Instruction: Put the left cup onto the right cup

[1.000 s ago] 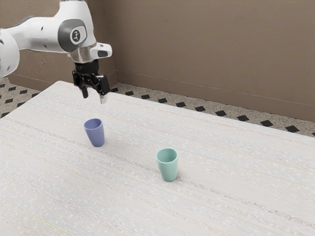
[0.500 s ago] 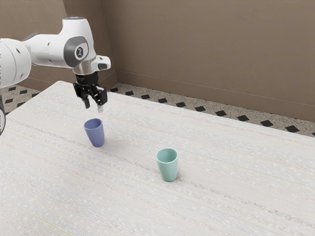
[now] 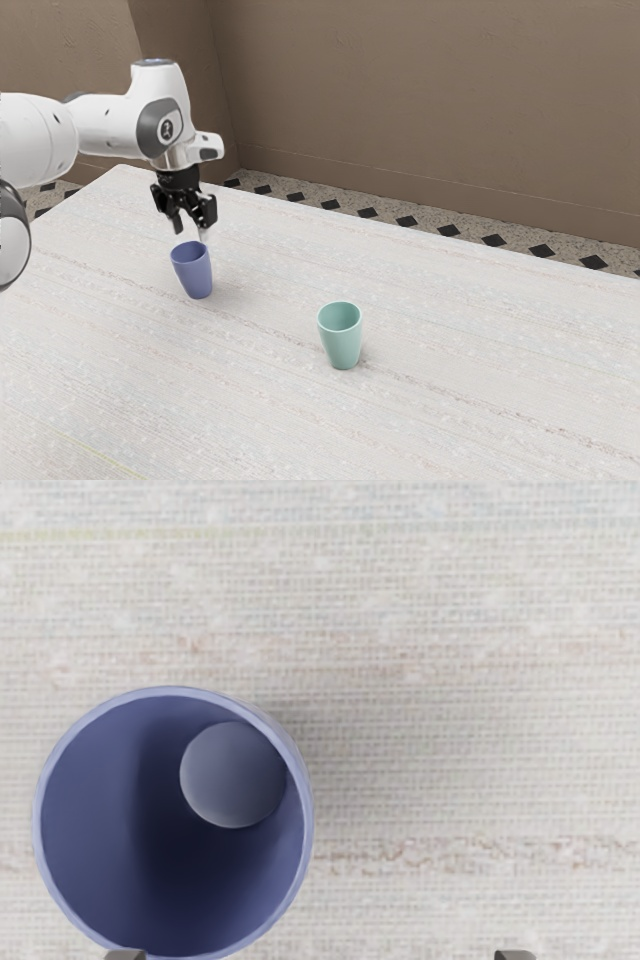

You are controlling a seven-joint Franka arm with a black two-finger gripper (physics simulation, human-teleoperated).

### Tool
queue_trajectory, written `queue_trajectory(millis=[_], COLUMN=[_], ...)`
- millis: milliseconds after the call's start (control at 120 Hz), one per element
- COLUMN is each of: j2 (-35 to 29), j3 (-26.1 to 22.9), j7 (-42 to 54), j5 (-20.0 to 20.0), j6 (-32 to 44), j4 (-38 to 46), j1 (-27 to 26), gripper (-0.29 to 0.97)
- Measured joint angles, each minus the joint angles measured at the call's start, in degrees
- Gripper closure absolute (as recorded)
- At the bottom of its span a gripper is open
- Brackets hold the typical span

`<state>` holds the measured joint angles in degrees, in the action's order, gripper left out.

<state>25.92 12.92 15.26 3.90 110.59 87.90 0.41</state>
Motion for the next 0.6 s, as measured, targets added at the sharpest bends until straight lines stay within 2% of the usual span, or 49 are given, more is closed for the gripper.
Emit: queue_trajectory(millis=[600], j2=[3.81], j3=[0.0], j7=[0.0], j5=[0.49], j6=[4.17], j4=[-0.07], j1=[0.41], gripper=[0.31])
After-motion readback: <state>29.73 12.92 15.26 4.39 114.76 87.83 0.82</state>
